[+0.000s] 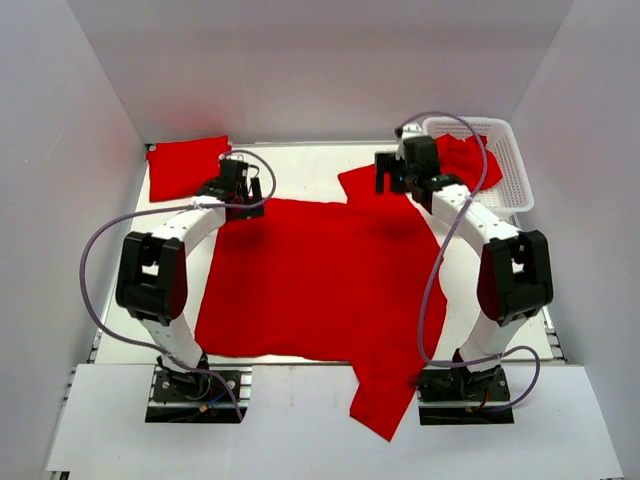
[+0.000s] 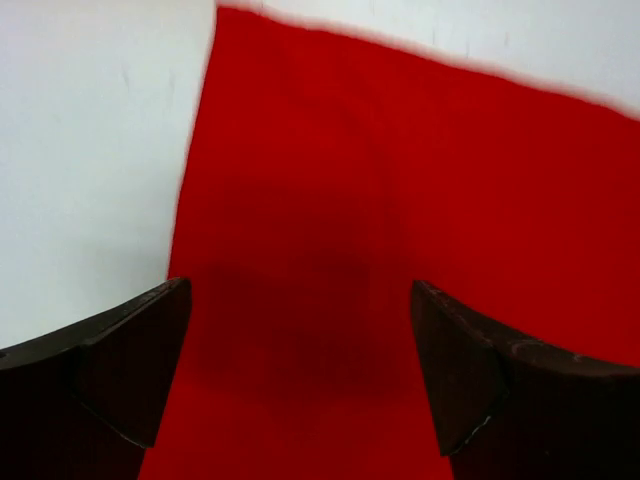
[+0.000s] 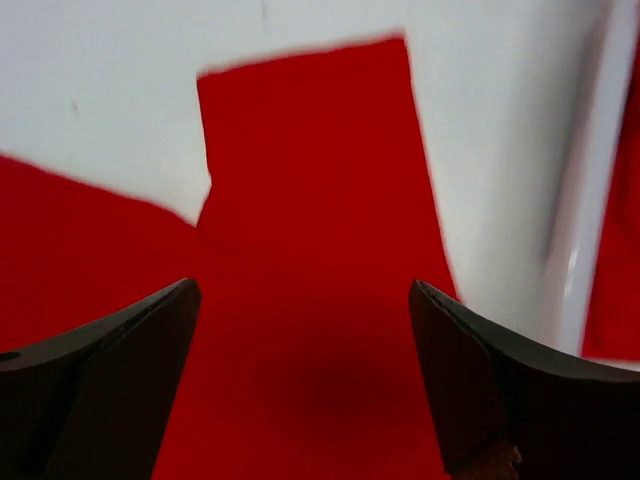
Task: Fold and stack the t-shirts
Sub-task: Flatten out the tshirt, then grap the side of the flattened tshirt closest away from the robot with both arms, then fold the flattened tshirt in 1/3 of the way
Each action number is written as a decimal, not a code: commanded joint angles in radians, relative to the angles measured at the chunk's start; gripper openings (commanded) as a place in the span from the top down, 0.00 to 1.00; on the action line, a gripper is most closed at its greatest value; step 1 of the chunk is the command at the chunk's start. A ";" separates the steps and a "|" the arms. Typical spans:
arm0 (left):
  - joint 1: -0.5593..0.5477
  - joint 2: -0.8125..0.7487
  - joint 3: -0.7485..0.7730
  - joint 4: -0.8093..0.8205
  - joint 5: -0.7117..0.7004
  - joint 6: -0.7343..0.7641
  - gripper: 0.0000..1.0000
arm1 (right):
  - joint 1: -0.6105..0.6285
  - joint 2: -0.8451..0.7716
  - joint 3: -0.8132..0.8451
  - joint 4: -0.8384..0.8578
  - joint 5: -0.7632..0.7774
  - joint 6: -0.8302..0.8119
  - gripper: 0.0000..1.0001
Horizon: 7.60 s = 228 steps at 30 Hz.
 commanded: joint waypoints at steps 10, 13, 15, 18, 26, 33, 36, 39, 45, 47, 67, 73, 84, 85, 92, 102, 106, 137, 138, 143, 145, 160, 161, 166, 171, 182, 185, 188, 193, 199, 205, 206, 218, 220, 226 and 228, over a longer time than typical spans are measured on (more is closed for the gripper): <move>-0.007 -0.078 -0.247 0.091 0.167 -0.071 0.00 | -0.006 -0.076 -0.363 -0.118 -0.085 0.235 0.10; 0.002 -0.020 -0.236 0.103 0.201 -0.071 0.00 | -0.016 -0.024 -0.357 -0.113 -0.052 0.241 0.10; 0.002 0.014 -0.219 0.103 0.192 -0.071 0.00 | -0.007 0.005 -0.349 -0.113 -0.036 0.244 0.10; 0.002 0.087 -0.175 0.093 0.183 -0.071 0.00 | -0.014 0.073 -0.305 -0.116 0.000 0.235 0.10; 0.002 0.242 0.018 0.044 0.183 -0.080 0.00 | -0.052 0.292 -0.017 -0.156 -0.055 0.218 0.10; 0.002 0.414 0.277 -0.002 0.204 -0.049 0.00 | -0.095 0.444 0.293 -0.202 -0.052 0.171 0.10; 0.002 0.515 0.438 -0.059 0.213 -0.037 0.00 | -0.109 0.537 0.461 -0.231 -0.055 0.154 0.10; 0.002 0.562 0.535 -0.104 0.226 -0.017 0.00 | -0.117 0.582 0.526 -0.249 -0.084 0.108 0.10; 0.002 0.393 0.456 -0.088 0.292 0.038 0.00 | -0.108 0.504 0.530 -0.216 -0.179 -0.111 0.10; 0.002 0.327 0.398 -0.079 0.282 0.038 0.00 | -0.106 0.435 0.487 -0.208 -0.217 -0.136 0.10; 0.096 -0.411 -0.478 -0.174 0.014 -0.364 0.00 | -0.026 -0.319 -0.487 0.111 -0.148 0.180 0.10; 0.142 -0.465 -0.593 -0.095 0.055 -0.416 0.00 | -0.025 -0.426 -0.636 0.136 -0.138 0.235 0.10; 0.194 -0.432 -0.684 -0.047 0.163 -0.449 0.06 | -0.026 -0.450 -0.642 0.053 -0.050 0.250 0.10; 0.194 -0.442 -0.713 -0.047 0.184 -0.450 0.06 | -0.025 -0.456 -0.645 0.050 -0.038 0.250 0.10; 0.174 -0.417 -0.721 -0.041 0.169 -0.440 0.37 | -0.026 -0.475 -0.648 0.047 0.017 0.250 0.10; 0.165 -0.414 -0.742 -0.019 0.222 -0.371 0.79 | -0.026 -0.493 -0.653 0.022 0.076 0.253 0.10; 0.165 -0.414 -0.797 0.073 0.325 -0.347 1.00 | -0.028 -0.510 -0.651 -0.099 0.129 0.278 0.10; 0.174 -0.656 -0.739 -0.091 0.086 -0.394 1.00 | 0.406 -0.639 -0.892 -0.578 -0.049 0.697 0.11; 0.174 -0.656 -0.739 -0.091 0.086 -0.394 1.00 | 0.414 -0.634 -0.897 -0.564 -0.052 0.698 0.11; 0.174 -0.656 -0.730 -0.071 0.086 -0.394 1.00 | 0.463 -0.564 -0.891 -0.539 -0.052 0.691 0.13; 0.174 -0.656 -0.730 -0.062 0.106 -0.384 1.00 | 0.469 -0.558 -0.885 -0.538 -0.038 0.701 0.15; 0.174 -0.669 -0.750 -0.139 0.172 -0.397 1.00 | 0.491 -0.844 -0.868 -0.834 -0.174 0.961 1.00; 0.174 -0.669 -0.741 -0.156 0.172 -0.397 1.00 | 0.492 -0.852 -0.857 -0.852 -0.177 0.973 1.00; 0.174 -0.738 -0.732 -0.234 0.160 -0.417 1.00 | 0.497 -0.877 -0.817 -0.891 -0.159 0.985 1.00; 0.174 -0.738 -0.713 -0.187 0.179 -0.417 1.00 | 0.489 -0.848 -0.811 -0.718 -0.101 0.875 1.00; 0.174 -0.631 -0.647 -0.033 0.255 -0.397 1.00 | 0.457 -0.713 -0.721 -0.475 0.157 0.700 1.00; 0.174 -0.560 -0.600 -0.024 0.255 -0.397 1.00 | 0.422 -0.670 -0.688 -0.450 0.210 0.689 1.00; 0.174 -0.514 -0.543 -0.013 0.255 -0.388 1.00 | 0.394 -0.637 -0.647 -0.401 0.234 0.668 1.00; 0.174 -0.417 -0.454 -0.013 0.224 -0.388 1.00 | 0.340 -0.591 -0.602 -0.342 0.278 0.646 1.00; 0.174 -0.328 -0.368 -0.013 0.224 -0.388 1.00 | 0.268 -0.562 -0.566 -0.270 0.263 0.612 1.00; 0.183 -0.285 -0.298 0.005 0.191 -0.388 1.00 | 0.205 -0.529 -0.529 -0.208 0.225 0.577 1.00; 0.183 -0.273 -0.279 0.005 0.190 -0.388 1.00 | 0.198 -0.519 -0.520 -0.204 0.220 0.572 1.00; 0.183 -0.245 -0.198 0.037 0.097 -0.407 1.00 | 0.110 -0.437 -0.434 -0.194 0.182 0.522 1.00; 0.183 -0.245 -0.198 0.054 0.097 -0.407 1.00 | 0.098 -0.429 -0.424 -0.187 0.178 0.516 1.00; 0.183 -0.245 -0.189 0.091 0.085 -0.381 1.00 | 0.064 -0.410 -0.388 -0.180 0.185 0.479 1.00; 0.183 -0.245 -0.198 0.108 0.097 -0.370 1.00 | 0.050 -0.416 -0.377 -0.184 0.194 0.465 1.00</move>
